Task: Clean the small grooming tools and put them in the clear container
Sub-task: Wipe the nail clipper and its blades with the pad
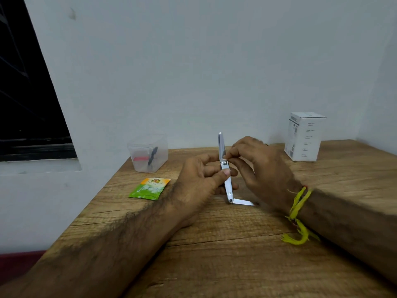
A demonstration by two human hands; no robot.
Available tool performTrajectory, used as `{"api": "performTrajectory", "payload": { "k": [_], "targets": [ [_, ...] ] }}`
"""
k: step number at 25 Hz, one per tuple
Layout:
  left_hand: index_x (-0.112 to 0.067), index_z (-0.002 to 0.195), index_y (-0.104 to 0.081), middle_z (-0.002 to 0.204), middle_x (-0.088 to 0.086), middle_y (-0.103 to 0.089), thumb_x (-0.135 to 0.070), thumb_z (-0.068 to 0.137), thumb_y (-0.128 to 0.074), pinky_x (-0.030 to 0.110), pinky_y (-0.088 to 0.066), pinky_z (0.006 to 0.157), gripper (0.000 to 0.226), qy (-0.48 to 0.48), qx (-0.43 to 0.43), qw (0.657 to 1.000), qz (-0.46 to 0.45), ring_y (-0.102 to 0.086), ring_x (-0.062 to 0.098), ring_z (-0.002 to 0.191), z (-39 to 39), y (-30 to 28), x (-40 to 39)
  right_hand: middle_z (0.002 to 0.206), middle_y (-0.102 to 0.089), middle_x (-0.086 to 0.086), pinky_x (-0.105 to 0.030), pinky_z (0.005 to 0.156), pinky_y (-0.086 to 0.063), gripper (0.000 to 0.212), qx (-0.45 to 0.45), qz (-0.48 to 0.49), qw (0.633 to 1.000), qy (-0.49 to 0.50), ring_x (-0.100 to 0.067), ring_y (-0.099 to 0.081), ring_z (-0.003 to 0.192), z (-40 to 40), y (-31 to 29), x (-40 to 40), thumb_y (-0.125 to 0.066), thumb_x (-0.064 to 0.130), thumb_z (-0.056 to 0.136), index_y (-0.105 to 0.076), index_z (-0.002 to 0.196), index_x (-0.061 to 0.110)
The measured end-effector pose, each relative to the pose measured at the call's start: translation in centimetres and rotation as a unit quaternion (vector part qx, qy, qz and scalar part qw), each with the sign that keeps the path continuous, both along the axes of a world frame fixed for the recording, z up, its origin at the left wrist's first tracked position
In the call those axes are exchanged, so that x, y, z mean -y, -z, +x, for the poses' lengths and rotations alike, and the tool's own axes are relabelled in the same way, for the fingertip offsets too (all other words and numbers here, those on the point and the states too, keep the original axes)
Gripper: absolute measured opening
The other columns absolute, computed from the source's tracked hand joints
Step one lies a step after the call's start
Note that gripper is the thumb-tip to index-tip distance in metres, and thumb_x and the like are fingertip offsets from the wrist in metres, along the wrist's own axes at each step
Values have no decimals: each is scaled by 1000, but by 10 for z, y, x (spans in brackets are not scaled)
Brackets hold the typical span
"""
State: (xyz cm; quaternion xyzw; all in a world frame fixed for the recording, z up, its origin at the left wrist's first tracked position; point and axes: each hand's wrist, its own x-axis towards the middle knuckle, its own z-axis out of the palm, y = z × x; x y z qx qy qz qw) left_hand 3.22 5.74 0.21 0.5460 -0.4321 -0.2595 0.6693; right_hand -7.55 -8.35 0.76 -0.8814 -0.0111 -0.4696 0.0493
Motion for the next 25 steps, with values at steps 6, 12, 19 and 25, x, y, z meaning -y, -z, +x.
{"api": "performTrajectory", "payload": {
  "k": [6,12,19,25],
  "targets": [
    [-7,128,-58,99,17,-77,3,94,-63,38,-63,71,36,5,-9,1000,14,-75,34,82,1,-1,-1,97,-69,-2,-37,72,-51,17,-4,-137,990,35,-25,-65,86,-2,-6,6,-57,10,93,-72,100,13],
    [-7,135,-54,97,16,-77,2,94,-65,40,-63,75,43,7,-7,1000,25,-75,32,82,1,-3,1,98,-69,-3,-44,69,-54,19,-2,-130,991,43,-28,-65,86,-1,-4,8,-59,2,90,-72,100,12],
    [-2,131,-58,99,17,-77,4,93,-65,33,-62,68,39,18,3,999,31,-75,28,79,-2,-3,0,92,-69,-6,-44,67,-54,13,23,-142,988,57,-26,-65,81,0,-6,2,-62,12,92,-73,98,9],
    [-3,133,-57,95,16,-77,3,92,-67,34,-63,67,43,16,16,999,41,-75,26,75,-4,-5,-2,93,-69,-8,-43,66,-55,14,25,-155,985,74,-27,-65,80,-1,-6,2,-66,6,87,-72,99,7]
  ]
}}
